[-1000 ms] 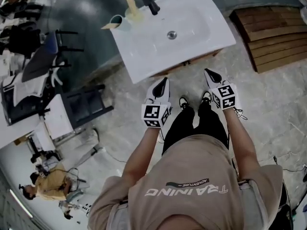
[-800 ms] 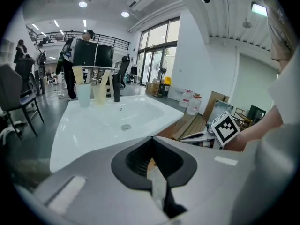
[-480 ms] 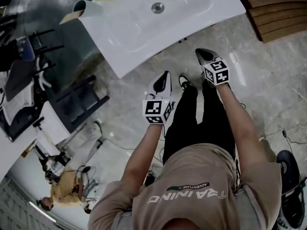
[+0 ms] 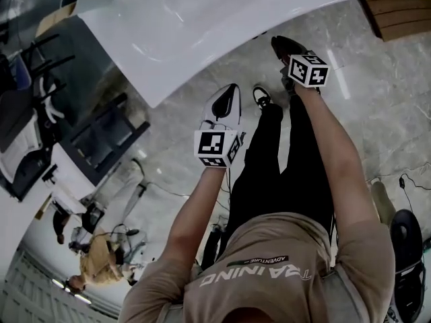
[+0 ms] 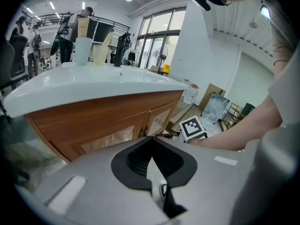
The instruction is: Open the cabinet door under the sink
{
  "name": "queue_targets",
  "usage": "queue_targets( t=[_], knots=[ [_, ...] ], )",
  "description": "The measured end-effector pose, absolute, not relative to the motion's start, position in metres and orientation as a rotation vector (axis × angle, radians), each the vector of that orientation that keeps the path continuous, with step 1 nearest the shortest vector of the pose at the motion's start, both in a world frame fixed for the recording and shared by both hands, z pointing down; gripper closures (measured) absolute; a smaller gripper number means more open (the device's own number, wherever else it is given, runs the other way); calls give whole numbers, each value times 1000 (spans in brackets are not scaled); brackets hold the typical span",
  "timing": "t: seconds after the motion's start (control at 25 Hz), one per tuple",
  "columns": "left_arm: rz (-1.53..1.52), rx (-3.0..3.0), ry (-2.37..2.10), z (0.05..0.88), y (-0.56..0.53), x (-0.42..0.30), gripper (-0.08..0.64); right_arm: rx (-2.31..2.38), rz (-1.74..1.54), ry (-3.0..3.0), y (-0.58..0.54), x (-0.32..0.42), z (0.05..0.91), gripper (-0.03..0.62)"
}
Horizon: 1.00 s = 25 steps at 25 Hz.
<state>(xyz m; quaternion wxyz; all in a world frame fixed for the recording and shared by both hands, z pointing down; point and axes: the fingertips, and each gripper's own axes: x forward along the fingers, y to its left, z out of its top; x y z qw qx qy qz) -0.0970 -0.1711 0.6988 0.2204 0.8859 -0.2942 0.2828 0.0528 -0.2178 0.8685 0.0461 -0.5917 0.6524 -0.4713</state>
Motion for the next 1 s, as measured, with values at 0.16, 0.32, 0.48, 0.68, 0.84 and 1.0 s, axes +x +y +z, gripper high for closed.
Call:
queue_targets(
  t=[0.16,0.32,0.48,0.68,0.84,1.0],
  knots=[
    [805,2428,-806,718,-173,-103,545,-1664,-1482,1742,-231,53,883,511],
    [816,2414,-776,732,-173,-103,544,-1513,-1474,1636,-243,48,891,485],
    [820,2412,-741,740,-173,-102,545,-1398,-1451,1556,-237,48,893,453],
    [824,2397,-750,747,-176,-104,545,-1283,-1418,1587,-241,44,884,453],
    [833,2382,-742,750,-176,-105,544,-1231,-1408,1558,-255,45,881,453],
    [843,2388,-723,749,-157,-100,545,-1090,-1391,1433,-243,46,873,454]
  ],
)
